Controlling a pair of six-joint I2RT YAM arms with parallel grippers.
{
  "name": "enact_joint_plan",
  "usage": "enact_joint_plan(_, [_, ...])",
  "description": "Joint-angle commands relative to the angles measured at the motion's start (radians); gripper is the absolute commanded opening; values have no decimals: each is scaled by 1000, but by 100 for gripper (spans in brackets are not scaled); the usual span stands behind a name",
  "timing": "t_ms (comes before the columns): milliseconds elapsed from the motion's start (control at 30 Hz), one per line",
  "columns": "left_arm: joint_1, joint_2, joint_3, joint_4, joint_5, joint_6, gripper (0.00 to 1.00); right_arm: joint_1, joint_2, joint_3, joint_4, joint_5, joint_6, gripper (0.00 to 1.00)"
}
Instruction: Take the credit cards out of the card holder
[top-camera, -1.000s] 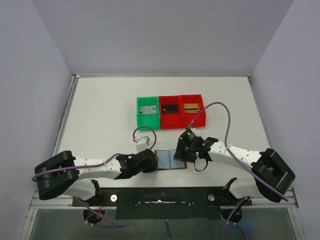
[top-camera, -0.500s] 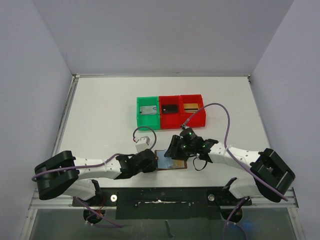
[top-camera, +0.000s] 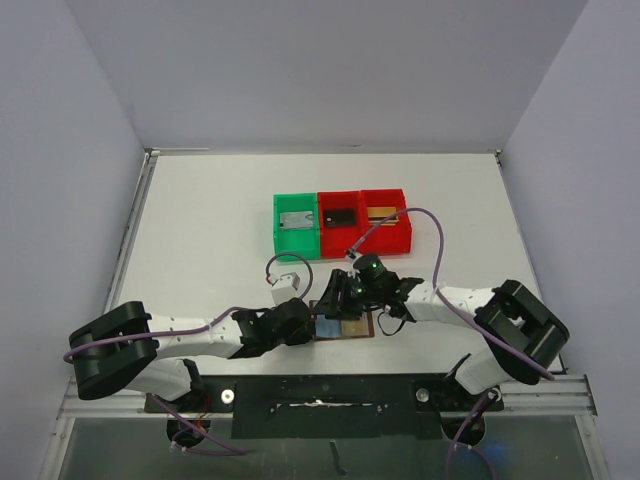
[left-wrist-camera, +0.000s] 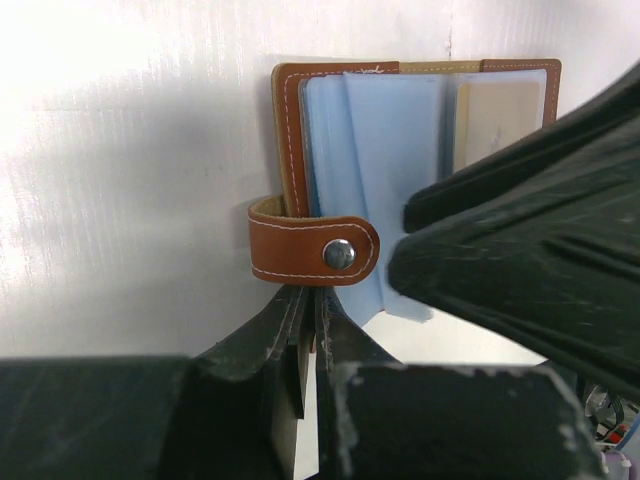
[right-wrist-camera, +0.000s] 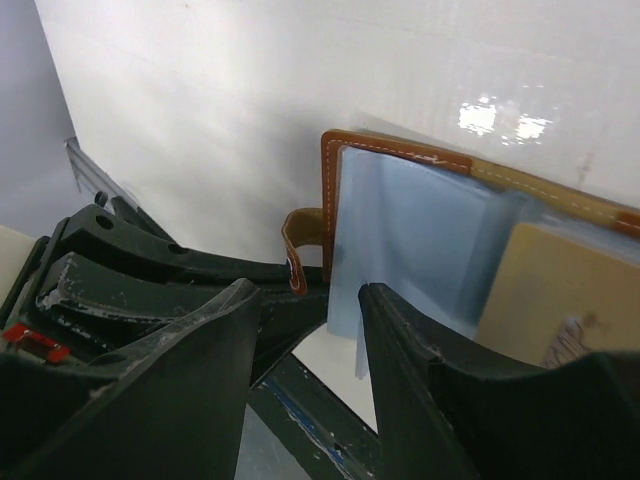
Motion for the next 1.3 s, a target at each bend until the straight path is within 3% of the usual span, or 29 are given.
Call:
enact_joint_plan(0, [-1, -17, 14, 19, 3, -1, 0, -6, 61, 20, 207, -130, 47, 46])
enact_joint_plan(133, [-2, -46, -4, 10, -6, -16, 0, -4, 67, 40, 202, -134, 35, 45])
enact_joint_plan(400, [-3, -118, -41, -14, -16, -37, 12, -26, -109, 33, -7, 46, -22, 47])
enact_joint_plan(533, [-7, -159, -54, -30, -14, -38, 22, -60, -161, 17, -118, 122, -34, 45])
enact_joint_plan(700, [-11, -242, -75, -61, -18, -41, 27, -79, -178, -15, -140, 127, -35, 38])
enact_joint_plan(933, [-15, -373, -37, -55, -23, -8, 36, -83, -229, -18, -272, 260, -34, 36])
enact_joint_plan(1067, [-11, -340, 7, 71, 47, 46, 41, -88, -255, -32, -313, 283, -34, 34])
enact_joint_plan(1267, [21, -165, 44, 219, 182, 69, 43, -85, -292, -70, -326, 297, -15, 32])
